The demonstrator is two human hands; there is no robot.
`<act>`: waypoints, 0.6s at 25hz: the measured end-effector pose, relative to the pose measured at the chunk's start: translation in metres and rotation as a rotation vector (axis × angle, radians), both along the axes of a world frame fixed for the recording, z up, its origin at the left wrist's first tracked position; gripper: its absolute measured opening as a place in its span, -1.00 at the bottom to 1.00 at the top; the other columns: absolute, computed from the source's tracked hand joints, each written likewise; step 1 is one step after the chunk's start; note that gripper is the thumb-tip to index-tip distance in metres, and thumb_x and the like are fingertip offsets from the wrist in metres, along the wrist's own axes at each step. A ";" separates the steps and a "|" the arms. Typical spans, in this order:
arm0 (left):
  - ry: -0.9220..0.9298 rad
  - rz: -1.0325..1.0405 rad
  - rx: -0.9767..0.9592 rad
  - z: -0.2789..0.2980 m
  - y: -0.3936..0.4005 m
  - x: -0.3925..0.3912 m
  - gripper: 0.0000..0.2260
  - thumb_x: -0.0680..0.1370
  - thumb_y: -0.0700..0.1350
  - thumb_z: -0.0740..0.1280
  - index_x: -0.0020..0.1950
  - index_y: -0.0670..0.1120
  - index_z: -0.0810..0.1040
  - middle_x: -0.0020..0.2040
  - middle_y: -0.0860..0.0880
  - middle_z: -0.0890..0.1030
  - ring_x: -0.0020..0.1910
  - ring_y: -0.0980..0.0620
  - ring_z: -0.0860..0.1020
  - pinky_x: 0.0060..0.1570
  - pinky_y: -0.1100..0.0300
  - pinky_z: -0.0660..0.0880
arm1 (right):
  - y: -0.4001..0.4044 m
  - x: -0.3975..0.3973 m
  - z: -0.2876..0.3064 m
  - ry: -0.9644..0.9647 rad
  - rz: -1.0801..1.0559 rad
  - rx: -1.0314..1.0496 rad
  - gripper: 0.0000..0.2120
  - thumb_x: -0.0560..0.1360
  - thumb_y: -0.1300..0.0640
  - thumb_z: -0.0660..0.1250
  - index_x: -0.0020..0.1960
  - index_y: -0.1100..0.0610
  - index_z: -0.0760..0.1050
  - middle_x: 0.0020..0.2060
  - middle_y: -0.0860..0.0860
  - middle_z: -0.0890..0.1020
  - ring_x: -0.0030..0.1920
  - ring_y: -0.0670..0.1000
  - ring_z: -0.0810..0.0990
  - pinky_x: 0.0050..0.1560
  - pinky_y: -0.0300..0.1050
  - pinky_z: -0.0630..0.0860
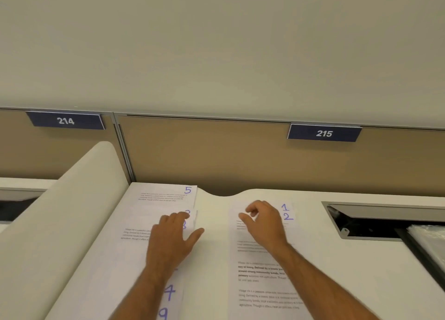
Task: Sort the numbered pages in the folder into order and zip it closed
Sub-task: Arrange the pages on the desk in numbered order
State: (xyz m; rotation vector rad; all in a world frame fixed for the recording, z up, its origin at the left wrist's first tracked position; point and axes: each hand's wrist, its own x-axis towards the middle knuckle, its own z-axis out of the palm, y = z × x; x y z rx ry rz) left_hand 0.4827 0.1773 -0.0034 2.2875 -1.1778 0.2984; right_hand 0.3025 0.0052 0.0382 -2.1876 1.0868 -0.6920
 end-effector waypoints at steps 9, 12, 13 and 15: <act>0.099 -0.059 0.401 -0.023 0.034 0.050 0.05 0.26 0.68 -0.30 0.62 0.12 -0.22 0.64 0.15 -0.05 0.61 0.09 -0.15 0.54 -0.09 -0.26 | 0.024 0.142 -0.021 0.214 0.269 0.196 -0.51 0.47 -0.02 0.50 0.31 0.09 0.45 0.26 0.00 0.55 0.25 0.01 0.52 0.19 -0.15 0.46; 0.098 -0.051 0.387 -0.028 0.033 0.053 0.04 0.27 0.68 -0.26 0.62 0.15 -0.24 0.64 0.15 -0.06 0.61 0.09 -0.18 0.53 -0.10 -0.30 | 0.016 0.160 -0.032 0.284 0.231 0.293 -0.36 0.43 -0.05 0.52 0.40 0.09 0.35 0.24 0.04 0.55 0.27 0.06 0.51 0.28 -0.02 0.48; 0.096 -0.047 0.389 -0.028 0.033 0.053 0.04 0.26 0.69 -0.26 0.61 0.16 -0.26 0.64 0.14 -0.09 0.60 0.09 -0.21 0.53 -0.11 -0.31 | 0.016 0.163 -0.034 0.295 0.209 0.324 -0.34 0.42 -0.07 0.52 0.41 0.07 0.33 0.21 0.02 0.57 0.26 0.06 0.53 0.28 0.02 0.49; 0.089 -0.046 0.408 -0.029 0.031 0.054 0.03 0.26 0.69 -0.25 0.59 0.17 -0.33 0.63 0.14 -0.17 0.60 0.08 -0.26 0.52 -0.12 -0.35 | 0.018 0.168 -0.038 0.297 0.168 0.356 -0.39 0.40 -0.09 0.52 0.35 0.03 0.38 0.17 -0.01 0.60 0.21 0.05 0.57 0.26 0.07 0.52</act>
